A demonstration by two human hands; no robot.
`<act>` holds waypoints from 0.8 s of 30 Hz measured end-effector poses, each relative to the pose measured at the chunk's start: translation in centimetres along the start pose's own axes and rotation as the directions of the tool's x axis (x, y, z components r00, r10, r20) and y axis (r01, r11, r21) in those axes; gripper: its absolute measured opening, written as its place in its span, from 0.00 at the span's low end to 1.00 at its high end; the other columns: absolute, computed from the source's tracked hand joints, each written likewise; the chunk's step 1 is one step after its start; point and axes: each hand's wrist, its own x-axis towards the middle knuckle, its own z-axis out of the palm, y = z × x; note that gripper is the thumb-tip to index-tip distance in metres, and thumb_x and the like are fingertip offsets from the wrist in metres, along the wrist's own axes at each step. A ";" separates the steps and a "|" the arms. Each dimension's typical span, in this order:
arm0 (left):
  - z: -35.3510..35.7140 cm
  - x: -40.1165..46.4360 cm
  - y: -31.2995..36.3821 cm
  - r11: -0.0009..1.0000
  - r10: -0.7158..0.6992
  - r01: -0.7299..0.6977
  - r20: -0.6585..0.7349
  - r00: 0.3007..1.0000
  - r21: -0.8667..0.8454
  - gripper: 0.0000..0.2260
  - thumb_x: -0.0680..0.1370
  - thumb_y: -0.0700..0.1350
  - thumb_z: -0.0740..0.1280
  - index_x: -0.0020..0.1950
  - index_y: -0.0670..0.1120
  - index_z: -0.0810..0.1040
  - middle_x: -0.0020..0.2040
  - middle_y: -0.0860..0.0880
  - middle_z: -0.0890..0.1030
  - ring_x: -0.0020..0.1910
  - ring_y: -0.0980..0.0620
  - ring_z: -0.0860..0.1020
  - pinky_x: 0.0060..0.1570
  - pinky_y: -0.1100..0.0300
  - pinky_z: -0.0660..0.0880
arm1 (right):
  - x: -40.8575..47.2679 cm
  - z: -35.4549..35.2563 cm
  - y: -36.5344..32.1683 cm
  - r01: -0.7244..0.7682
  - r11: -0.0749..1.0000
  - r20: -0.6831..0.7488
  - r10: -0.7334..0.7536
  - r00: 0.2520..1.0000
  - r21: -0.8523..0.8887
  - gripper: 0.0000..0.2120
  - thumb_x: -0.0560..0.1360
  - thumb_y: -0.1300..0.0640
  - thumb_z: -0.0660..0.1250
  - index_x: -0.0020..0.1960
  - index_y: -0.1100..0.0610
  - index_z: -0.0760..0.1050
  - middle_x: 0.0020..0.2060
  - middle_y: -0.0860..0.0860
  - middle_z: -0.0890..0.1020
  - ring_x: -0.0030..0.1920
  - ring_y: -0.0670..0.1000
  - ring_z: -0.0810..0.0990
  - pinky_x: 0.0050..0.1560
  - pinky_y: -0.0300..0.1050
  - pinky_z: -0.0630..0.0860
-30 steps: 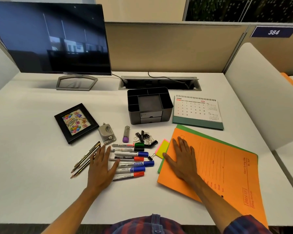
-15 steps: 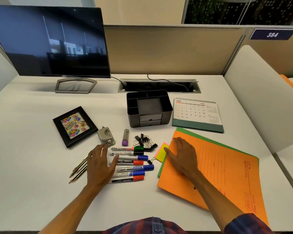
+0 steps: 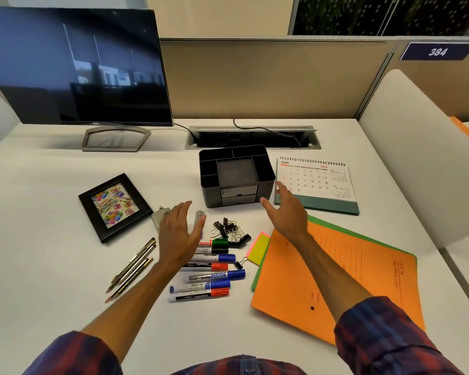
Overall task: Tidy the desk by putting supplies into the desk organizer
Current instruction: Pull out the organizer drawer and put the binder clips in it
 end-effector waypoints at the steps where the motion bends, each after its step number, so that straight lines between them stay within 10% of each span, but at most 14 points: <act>1: 0.1 0.5 0.5 1.000 -0.010 0.010 0.001 1.000 -0.023 0.28 0.78 0.62 0.54 0.70 0.45 0.71 0.67 0.44 0.75 0.67 0.45 0.71 0.67 0.45 0.67 | 0.4 0.0 -0.1 -0.002 1.000 0.003 0.002 1.000 0.008 0.32 0.77 0.41 0.64 0.76 0.53 0.61 0.68 0.53 0.74 0.66 0.56 0.74 0.61 0.52 0.73; 11: 1.7 4.6 2.9 0.994 -0.023 0.027 0.037 0.999 -0.105 0.19 0.84 0.50 0.54 0.74 0.48 0.66 0.75 0.47 0.66 0.71 0.46 0.68 0.67 0.50 0.66 | 2.9 -0.2 -0.5 0.030 0.999 -0.058 -0.029 0.998 0.014 0.23 0.78 0.44 0.65 0.71 0.49 0.70 0.59 0.55 0.82 0.59 0.56 0.79 0.54 0.49 0.76; 24: 1.7 9.0 2.6 0.985 -0.051 0.042 -0.049 0.997 -0.168 0.11 0.82 0.43 0.61 0.57 0.41 0.81 0.59 0.42 0.81 0.50 0.41 0.81 0.51 0.57 0.72 | 5.0 0.6 -0.3 0.102 0.986 -0.150 -0.122 0.981 -0.131 0.17 0.77 0.46 0.67 0.60 0.54 0.81 0.43 0.56 0.86 0.44 0.56 0.84 0.42 0.44 0.77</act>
